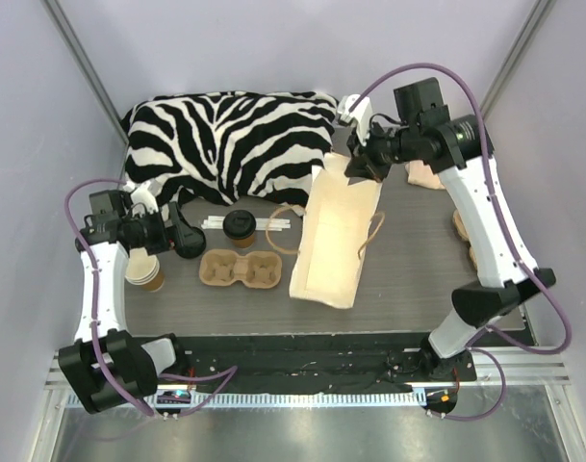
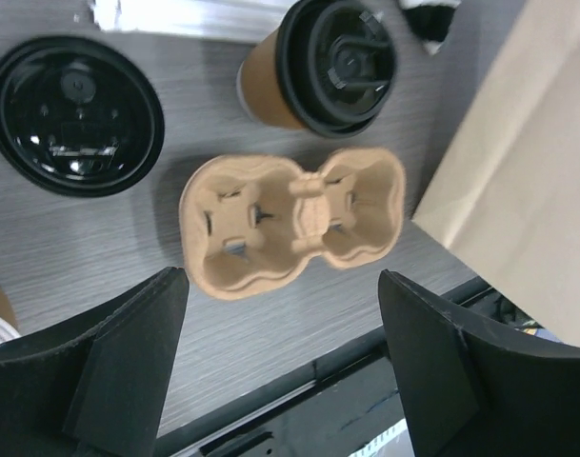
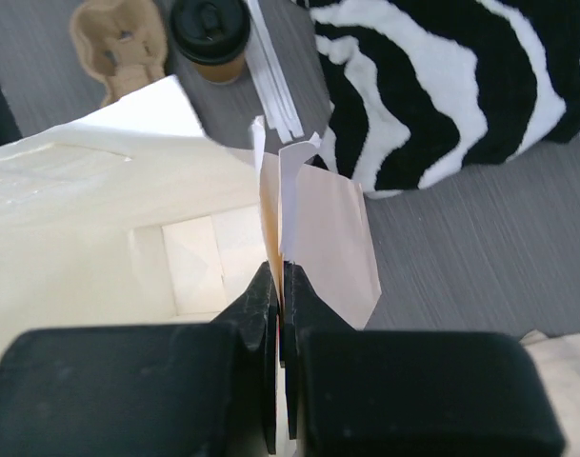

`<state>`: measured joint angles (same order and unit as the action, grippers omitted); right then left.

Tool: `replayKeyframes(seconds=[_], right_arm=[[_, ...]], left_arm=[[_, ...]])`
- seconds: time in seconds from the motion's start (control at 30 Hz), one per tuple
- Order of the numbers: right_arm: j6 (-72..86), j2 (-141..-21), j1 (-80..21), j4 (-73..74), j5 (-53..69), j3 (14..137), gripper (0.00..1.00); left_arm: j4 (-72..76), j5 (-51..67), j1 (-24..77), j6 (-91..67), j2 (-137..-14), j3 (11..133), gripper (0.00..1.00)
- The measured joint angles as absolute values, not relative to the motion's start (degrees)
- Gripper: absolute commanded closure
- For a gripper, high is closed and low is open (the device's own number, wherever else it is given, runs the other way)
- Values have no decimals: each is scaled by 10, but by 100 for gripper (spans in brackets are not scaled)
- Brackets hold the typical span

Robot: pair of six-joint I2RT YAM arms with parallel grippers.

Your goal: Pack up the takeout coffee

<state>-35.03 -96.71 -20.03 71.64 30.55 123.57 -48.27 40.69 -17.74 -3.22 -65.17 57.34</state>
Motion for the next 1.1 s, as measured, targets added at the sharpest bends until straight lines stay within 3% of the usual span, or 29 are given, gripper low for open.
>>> replayKeyframes(seconds=[0.2,0.33,0.97,1.1], right_arm=[[-349,-886,-247,699,288,1183,99],[-342,-886,-252,686,274,1179,99],[-330,-915,-255,681,239,1179,99],[-328,-924,-255,681,236,1180,99]], left_arm=[[-479,384,-170,-8,-686,539,28],[-472,366,-156,-15,-742,540,41],[-473,284,-89,-65,-917,559,47],[-474,281,-87,-72,-927,559,58]])
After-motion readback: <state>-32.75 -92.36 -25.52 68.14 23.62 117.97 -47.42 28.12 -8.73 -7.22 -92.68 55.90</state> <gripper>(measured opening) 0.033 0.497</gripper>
